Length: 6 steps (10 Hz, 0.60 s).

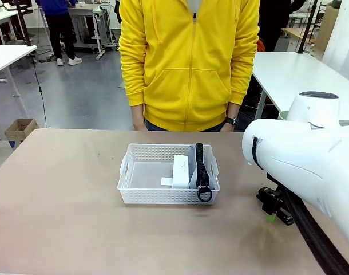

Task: Efficiently arrange items inside the basket to fit them all.
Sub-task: Pick up the Stapler and place it inside the Organizing basket.

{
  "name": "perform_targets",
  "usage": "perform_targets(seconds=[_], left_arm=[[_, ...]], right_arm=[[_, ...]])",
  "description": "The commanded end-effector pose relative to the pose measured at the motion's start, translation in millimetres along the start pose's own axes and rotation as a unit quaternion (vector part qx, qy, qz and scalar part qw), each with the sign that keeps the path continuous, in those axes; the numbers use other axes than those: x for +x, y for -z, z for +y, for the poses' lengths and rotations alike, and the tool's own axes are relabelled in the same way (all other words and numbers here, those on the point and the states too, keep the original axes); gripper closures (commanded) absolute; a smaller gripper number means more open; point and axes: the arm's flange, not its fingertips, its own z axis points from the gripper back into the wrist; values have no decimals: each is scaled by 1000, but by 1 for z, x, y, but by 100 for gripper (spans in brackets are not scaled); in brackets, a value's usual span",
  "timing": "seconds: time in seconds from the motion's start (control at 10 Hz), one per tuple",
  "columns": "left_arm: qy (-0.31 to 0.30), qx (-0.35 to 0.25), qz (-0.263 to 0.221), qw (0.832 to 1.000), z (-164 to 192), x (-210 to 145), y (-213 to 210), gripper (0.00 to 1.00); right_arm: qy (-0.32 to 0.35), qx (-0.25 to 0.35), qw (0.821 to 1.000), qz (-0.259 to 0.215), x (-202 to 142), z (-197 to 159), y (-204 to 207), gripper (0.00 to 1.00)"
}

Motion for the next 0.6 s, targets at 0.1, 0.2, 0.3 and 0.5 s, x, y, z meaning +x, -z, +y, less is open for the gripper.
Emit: perform_targets(seconds=[0.1, 0.2, 0.3, 0.5], left_arm=[[-3, 1, -7, 1000, -4, 0, 2, 0], [-3, 1, -7, 1000, -4, 0, 2, 0], [-3, 1, -7, 1000, -4, 0, 2, 0], [-3, 1, -7, 1000, -4, 0, 2, 0]], right_arm=[[18, 0, 1000, 7, 17, -5, 9, 0], [16, 2, 1000, 1, 18, -7, 12, 0], [18, -1, 1000, -10, 19, -8, 12, 0], [18, -5, 1000, -21, 20, -8, 12, 0]])
